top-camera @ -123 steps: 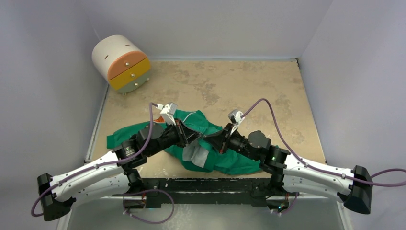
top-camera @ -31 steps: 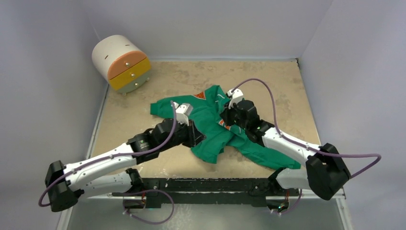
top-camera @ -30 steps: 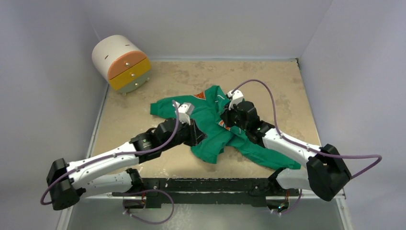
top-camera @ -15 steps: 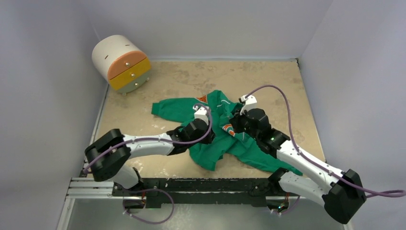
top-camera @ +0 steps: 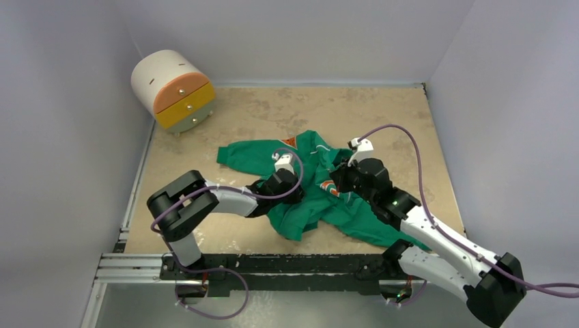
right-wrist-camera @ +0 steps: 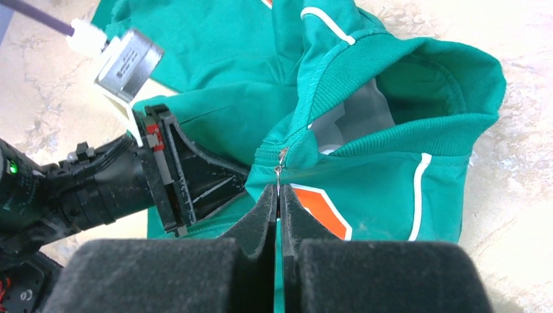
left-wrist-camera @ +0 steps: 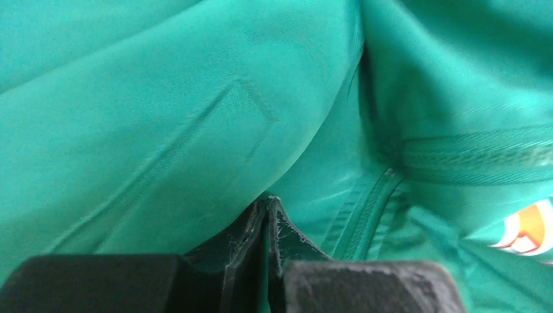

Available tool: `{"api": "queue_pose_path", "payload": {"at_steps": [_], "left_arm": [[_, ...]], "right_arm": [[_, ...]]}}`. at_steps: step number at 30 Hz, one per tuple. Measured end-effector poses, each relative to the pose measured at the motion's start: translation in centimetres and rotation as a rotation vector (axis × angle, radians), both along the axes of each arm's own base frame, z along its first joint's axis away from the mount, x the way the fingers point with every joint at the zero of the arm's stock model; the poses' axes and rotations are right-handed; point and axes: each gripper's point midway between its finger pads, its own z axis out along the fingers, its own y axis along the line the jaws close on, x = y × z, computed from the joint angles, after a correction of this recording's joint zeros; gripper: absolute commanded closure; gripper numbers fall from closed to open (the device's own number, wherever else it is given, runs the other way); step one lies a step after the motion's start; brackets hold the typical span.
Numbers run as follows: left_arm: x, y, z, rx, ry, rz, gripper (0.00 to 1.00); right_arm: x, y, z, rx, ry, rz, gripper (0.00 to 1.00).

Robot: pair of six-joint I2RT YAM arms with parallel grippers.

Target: Zip up the jacket

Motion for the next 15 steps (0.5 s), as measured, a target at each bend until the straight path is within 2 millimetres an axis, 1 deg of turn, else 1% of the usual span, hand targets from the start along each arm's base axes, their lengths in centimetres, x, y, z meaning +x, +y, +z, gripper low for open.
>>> {"api": "queue_pose_path", "payload": {"at_steps": [2,4,8,10,13,15], "left_arm": [[-0.6,0.6,-0.8,-0.007,0.022,0.011,0.96],[-1.3,1.5,-0.7,-0.023,0.031,0.025,0.96],[-3.6,4.8,-0.7,-0.032,0.055,0.059,0.96],[-4.7,6.3,-0.9,-0.034,0.069,0.076,0.96],[-5.6,7.7,-0.9,-0.044,0.079,0.102,0.96],[-6.1,8.6,-0.8,-0.057,0.080,0.124,0.96]], "right_arm": [[0.0,-0.3,0.1,-0.002,-0.001,-0.018,1.00],[0.2,-0.9,-0.1,-0.016,-0.003,-0.046,1.00],[0.8,-2.4,-0.3,-0.056,-0.011,-0.106,1.00],[1.7,-3.5,0.0,-0.067,-0.020,-0.141,1.00],[3.5,-5.7,0.8,-0.083,-0.035,-0.211,1.00],[4.5,-6.5,0.8,-0.096,-0.031,-0.231,1.00]]}}
